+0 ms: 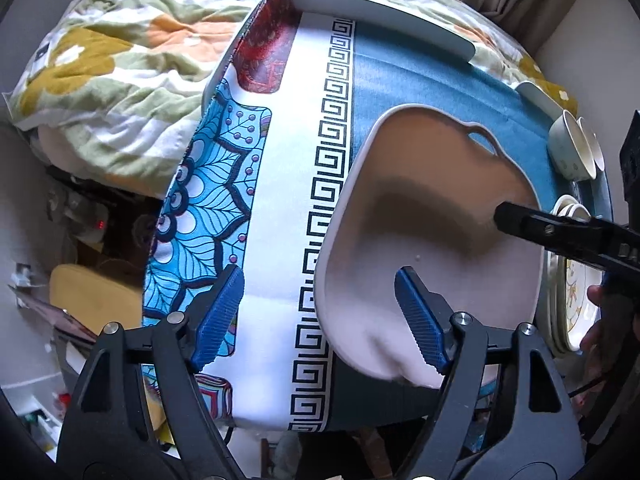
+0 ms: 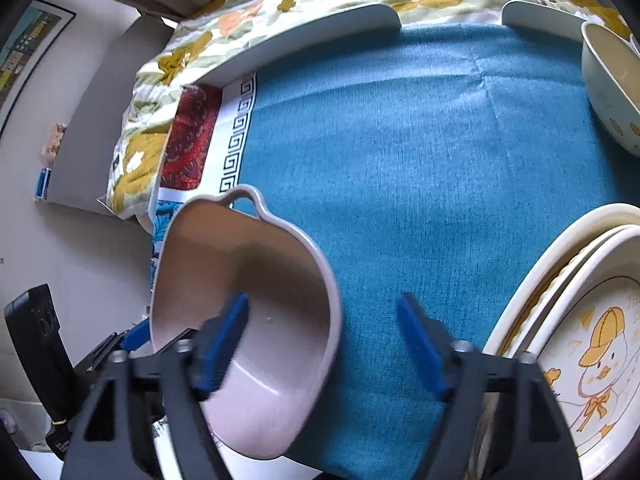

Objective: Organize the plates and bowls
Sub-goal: 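Carry the mauve bowl with both grippers beside the plate stack and release, then grip the rim of the cream duck-print bowl with both grippers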

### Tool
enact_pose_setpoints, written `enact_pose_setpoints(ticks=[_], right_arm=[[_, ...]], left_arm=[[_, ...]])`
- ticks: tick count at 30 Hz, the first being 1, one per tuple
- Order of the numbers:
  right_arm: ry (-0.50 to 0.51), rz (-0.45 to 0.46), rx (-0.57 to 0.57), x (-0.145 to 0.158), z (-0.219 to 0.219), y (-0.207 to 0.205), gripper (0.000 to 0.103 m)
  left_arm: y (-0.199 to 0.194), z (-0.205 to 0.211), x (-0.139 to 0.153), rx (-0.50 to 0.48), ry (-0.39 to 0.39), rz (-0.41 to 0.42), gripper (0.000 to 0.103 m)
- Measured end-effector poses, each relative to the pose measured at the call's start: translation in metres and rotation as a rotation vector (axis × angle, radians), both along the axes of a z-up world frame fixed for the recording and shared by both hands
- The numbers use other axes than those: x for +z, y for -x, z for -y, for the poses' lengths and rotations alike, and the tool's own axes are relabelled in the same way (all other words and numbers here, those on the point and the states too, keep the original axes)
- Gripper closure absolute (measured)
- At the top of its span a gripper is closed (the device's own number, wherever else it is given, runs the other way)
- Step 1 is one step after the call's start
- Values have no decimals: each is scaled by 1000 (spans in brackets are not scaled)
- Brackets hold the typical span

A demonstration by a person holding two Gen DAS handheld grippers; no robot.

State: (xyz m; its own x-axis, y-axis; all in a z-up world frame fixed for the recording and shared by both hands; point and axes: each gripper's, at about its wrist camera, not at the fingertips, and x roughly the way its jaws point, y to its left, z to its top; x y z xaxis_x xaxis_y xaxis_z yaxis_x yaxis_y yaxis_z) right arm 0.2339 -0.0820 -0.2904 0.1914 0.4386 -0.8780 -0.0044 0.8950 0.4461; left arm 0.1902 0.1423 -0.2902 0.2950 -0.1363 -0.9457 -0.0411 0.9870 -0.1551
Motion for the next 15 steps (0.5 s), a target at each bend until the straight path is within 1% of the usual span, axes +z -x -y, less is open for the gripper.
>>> enact_pose_setpoints(ticks=[4, 7, 11, 13, 15], right_arm=[[3, 22, 3, 6, 0, 5, 23], [2, 42, 13, 15, 0, 13, 23], [7, 101, 39, 35, 3, 28, 23], [10, 144, 53, 48, 6, 37, 23], [16, 213, 69, 68, 12, 48, 23]], left_arm=[[7, -1, 3, 7, 10, 3, 27], [17, 2, 13, 14, 10, 17, 27], [36, 9, 39, 20, 9, 55, 27], [45, 15, 52, 14, 11, 79, 27], [55, 27, 73, -2, 4, 123, 27]])
